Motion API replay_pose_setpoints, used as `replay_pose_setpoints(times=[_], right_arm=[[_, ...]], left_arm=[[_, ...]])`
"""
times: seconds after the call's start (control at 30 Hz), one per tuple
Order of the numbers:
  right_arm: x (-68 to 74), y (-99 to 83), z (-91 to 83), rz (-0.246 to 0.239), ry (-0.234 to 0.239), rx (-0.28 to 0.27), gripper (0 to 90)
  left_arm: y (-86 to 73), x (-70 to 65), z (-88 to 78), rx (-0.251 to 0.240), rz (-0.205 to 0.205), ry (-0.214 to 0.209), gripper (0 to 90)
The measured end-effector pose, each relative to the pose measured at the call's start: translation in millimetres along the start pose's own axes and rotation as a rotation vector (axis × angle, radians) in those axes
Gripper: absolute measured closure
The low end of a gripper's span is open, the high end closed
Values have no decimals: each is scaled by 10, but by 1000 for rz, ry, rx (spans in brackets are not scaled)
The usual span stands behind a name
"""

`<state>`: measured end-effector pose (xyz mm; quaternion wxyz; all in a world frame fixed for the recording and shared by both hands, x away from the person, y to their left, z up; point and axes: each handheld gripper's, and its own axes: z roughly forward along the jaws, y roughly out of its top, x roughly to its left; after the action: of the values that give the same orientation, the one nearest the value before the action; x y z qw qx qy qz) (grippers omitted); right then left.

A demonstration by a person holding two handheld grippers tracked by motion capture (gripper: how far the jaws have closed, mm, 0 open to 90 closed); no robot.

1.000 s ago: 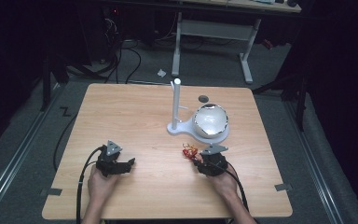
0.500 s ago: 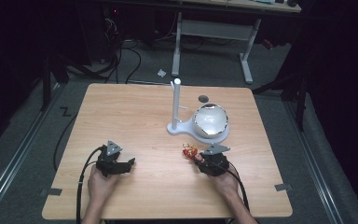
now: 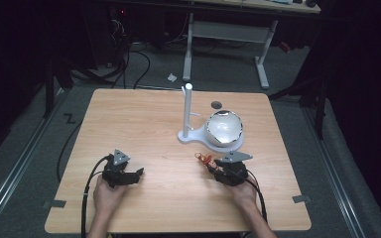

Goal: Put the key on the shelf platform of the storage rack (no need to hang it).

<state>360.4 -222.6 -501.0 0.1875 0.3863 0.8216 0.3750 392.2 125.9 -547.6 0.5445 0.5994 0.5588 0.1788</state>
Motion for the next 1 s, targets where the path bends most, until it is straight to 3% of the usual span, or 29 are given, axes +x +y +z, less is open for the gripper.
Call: replay_pose_setpoints(times=[0.43, 0.63, 1.0], right_arm=[[-32, 67, -341, 17, 24, -96, 615], [-97, 105, -542, 49, 39, -154, 616], [-175, 197, -907, 51, 25, -228, 616]], left_arm=[[0, 0, 0, 0, 0, 0, 231], [0, 1, 0, 0, -1, 0, 232], [1, 1, 0, 0, -1, -1, 233]])
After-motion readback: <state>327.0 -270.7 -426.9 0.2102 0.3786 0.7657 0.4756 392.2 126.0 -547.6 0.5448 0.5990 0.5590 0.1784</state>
